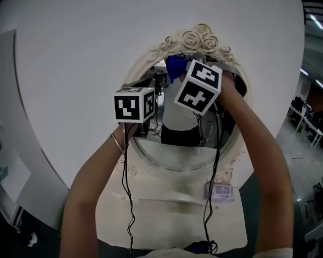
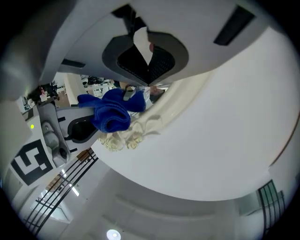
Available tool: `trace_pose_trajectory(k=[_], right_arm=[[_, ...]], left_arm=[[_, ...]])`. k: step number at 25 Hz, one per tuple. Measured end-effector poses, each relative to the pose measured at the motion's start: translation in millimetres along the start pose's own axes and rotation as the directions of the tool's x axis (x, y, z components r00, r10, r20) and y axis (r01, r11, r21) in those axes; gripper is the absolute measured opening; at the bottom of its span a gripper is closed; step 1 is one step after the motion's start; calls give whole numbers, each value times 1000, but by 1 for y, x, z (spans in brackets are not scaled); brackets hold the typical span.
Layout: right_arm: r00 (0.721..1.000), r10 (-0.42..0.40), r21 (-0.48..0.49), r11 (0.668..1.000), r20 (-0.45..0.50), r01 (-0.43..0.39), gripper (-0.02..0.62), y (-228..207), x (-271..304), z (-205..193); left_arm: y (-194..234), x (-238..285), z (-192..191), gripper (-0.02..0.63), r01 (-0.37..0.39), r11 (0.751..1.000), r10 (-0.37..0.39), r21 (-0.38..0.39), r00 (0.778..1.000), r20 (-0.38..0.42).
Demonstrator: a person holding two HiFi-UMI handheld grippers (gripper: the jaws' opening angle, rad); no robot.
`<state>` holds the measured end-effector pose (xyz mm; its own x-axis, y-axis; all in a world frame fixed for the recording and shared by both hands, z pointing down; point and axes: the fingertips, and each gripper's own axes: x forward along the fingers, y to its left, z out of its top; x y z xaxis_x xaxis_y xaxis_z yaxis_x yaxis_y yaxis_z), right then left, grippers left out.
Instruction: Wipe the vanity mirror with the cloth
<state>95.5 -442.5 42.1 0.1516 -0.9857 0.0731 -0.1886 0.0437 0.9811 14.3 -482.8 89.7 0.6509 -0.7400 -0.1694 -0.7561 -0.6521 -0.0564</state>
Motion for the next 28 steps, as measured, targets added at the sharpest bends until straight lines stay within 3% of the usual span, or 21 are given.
trace_pose_trajectory(k=[4, 8, 19, 28], right_arm=[[998, -13, -38, 999, -55, 11, 66, -19, 4, -6], [998, -16, -41, 999, -62, 14, 66, -18, 9, -8], [997, 53, -19, 998, -60, -54, 66, 28, 16, -9], [981, 186, -50, 981, -65, -189, 66, 126, 23, -24]], left_arm=[[-3, 2, 34, 6, -18, 999, 16, 46, 999, 37], [-5, 0, 36, 6, -12, 999, 10, 43, 999, 38], [-3, -2, -28, 6, -13, 1000, 14, 12, 998, -66], [-13, -14, -113, 6, -1, 1000, -1, -16, 986, -169]])
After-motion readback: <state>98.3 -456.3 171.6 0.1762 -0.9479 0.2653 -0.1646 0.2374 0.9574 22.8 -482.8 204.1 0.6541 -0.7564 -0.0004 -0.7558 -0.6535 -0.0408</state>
